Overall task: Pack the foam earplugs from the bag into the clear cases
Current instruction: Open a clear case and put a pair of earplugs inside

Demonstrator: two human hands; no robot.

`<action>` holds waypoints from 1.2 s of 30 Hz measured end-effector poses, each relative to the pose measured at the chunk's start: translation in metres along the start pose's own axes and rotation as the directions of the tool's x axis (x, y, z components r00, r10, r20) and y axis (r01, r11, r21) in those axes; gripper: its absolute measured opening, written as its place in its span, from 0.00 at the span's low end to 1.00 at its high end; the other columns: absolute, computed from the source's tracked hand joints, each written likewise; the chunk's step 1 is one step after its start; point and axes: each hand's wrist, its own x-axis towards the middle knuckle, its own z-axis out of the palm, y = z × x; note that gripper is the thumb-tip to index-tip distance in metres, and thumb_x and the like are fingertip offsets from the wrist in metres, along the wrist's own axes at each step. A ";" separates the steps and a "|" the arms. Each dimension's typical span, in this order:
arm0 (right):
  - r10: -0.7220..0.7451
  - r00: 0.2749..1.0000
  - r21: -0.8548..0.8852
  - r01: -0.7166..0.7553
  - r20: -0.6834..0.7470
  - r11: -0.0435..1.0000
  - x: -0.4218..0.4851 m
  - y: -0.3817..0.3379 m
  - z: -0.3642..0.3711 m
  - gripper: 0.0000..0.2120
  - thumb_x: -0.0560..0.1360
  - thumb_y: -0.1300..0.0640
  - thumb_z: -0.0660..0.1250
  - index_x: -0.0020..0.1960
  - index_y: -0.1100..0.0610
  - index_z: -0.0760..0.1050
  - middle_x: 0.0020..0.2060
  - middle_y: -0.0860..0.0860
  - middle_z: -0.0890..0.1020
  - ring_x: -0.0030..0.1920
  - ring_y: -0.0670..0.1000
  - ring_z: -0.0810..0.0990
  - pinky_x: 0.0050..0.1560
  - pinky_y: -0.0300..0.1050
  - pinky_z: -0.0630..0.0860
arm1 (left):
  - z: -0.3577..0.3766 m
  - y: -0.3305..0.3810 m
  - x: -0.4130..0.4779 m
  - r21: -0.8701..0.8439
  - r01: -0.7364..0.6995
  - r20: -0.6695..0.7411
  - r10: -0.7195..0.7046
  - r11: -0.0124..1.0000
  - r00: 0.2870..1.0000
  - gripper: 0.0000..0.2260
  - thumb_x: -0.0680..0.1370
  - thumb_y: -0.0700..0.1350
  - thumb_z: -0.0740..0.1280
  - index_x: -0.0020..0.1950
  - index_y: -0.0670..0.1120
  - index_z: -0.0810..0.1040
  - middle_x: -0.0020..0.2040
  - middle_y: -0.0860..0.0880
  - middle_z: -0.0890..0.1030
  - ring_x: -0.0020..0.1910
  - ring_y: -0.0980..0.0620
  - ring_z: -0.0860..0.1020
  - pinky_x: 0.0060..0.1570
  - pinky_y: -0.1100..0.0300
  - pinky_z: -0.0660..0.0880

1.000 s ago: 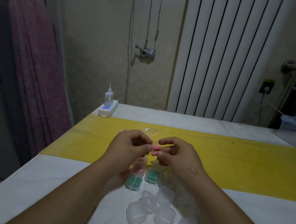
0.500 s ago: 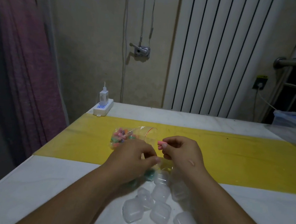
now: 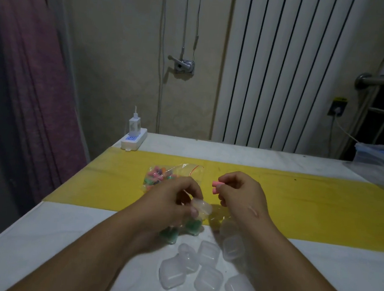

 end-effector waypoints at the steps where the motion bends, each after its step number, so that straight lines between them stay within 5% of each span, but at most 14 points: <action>1: 0.001 1.000 0.013 -0.001 0.010 1.000 -0.002 -0.002 0.001 0.05 0.73 0.64 0.68 0.44 0.54 0.78 0.31 0.47 0.84 0.31 0.45 0.79 0.40 0.50 0.79 | -0.003 0.000 0.000 -0.110 0.012 -0.029 -0.015 0.994 0.999 0.11 0.73 0.33 0.72 0.46 0.49 0.79 0.44 0.53 0.81 0.40 0.58 0.80 0.38 0.60 0.79; 7: 0.035 0.990 0.115 -0.051 0.133 0.992 -0.011 -0.009 0.007 0.13 0.70 0.72 0.64 0.35 0.59 0.82 0.29 0.54 0.82 0.31 0.52 0.77 0.34 0.47 0.76 | -0.014 -0.002 0.000 -0.456 -0.026 -0.082 -0.013 0.890 0.997 0.13 0.71 0.26 0.69 0.47 0.43 0.80 0.43 0.44 0.81 0.42 0.51 0.80 0.42 0.59 0.79; 11: 0.076 0.983 0.192 -0.107 0.164 0.976 -0.013 -0.012 0.006 0.12 0.70 0.70 0.62 0.34 0.62 0.83 0.30 0.57 0.82 0.32 0.53 0.77 0.35 0.47 0.76 | -0.015 -0.005 0.002 -0.485 -0.051 -0.121 -0.009 0.873 0.993 0.16 0.69 0.25 0.70 0.41 0.48 0.81 0.45 0.46 0.82 0.43 0.52 0.79 0.40 0.58 0.78; 17: 0.129 0.948 0.284 -0.215 0.292 0.934 -0.018 -0.018 0.007 0.10 0.71 0.69 0.61 0.42 0.73 0.80 0.34 0.63 0.80 0.33 0.55 0.75 0.34 0.45 0.75 | -0.015 -0.006 0.004 -0.534 -0.059 -0.100 0.006 0.843 0.995 0.18 0.71 0.22 0.65 0.51 0.43 0.76 0.49 0.48 0.84 0.49 0.51 0.82 0.47 0.55 0.78; 21: 0.080 0.942 0.316 -0.189 0.327 0.930 -0.019 -0.015 0.007 0.10 0.76 0.66 0.64 0.42 0.70 0.80 0.34 0.61 0.80 0.32 0.52 0.76 0.34 0.43 0.74 | -0.016 -0.004 0.003 -0.496 -0.063 -0.120 0.004 0.866 0.993 0.20 0.73 0.24 0.65 0.55 0.47 0.79 0.53 0.48 0.84 0.51 0.51 0.80 0.48 0.53 0.78; 26: -0.025 0.971 0.080 0.006 0.236 0.997 -0.019 -0.009 0.009 0.02 0.69 0.58 0.76 0.40 0.57 0.84 0.34 0.52 0.84 0.33 0.49 0.78 0.39 0.48 0.77 | -0.014 -0.004 0.003 -0.456 -0.037 -0.118 -0.019 0.889 0.993 0.25 0.73 0.26 0.67 0.58 0.53 0.81 0.55 0.50 0.84 0.53 0.50 0.80 0.53 0.50 0.79; 31: -0.279 0.945 -0.298 0.319 0.170 0.900 -0.020 -0.009 0.013 0.05 0.70 0.55 0.75 0.43 0.46 0.84 0.39 0.42 0.81 0.42 0.38 0.79 0.40 0.28 0.71 | -0.014 -0.006 0.003 -0.379 0.004 -0.141 -0.061 0.925 0.988 0.13 0.69 0.43 0.76 0.51 0.53 0.85 0.47 0.51 0.83 0.48 0.51 0.80 0.51 0.55 0.79; 36: -0.228 0.968 -0.215 0.246 0.107 0.945 -0.019 -0.007 0.013 0.07 0.71 0.60 0.71 0.43 0.48 0.84 0.40 0.43 0.83 0.40 0.41 0.80 0.43 0.32 0.74 | -0.013 -0.002 0.005 -0.328 -0.025 -0.234 -0.056 0.944 0.971 0.08 0.71 0.32 0.73 0.45 0.45 0.84 0.40 0.50 0.84 0.41 0.57 0.81 0.41 0.61 0.80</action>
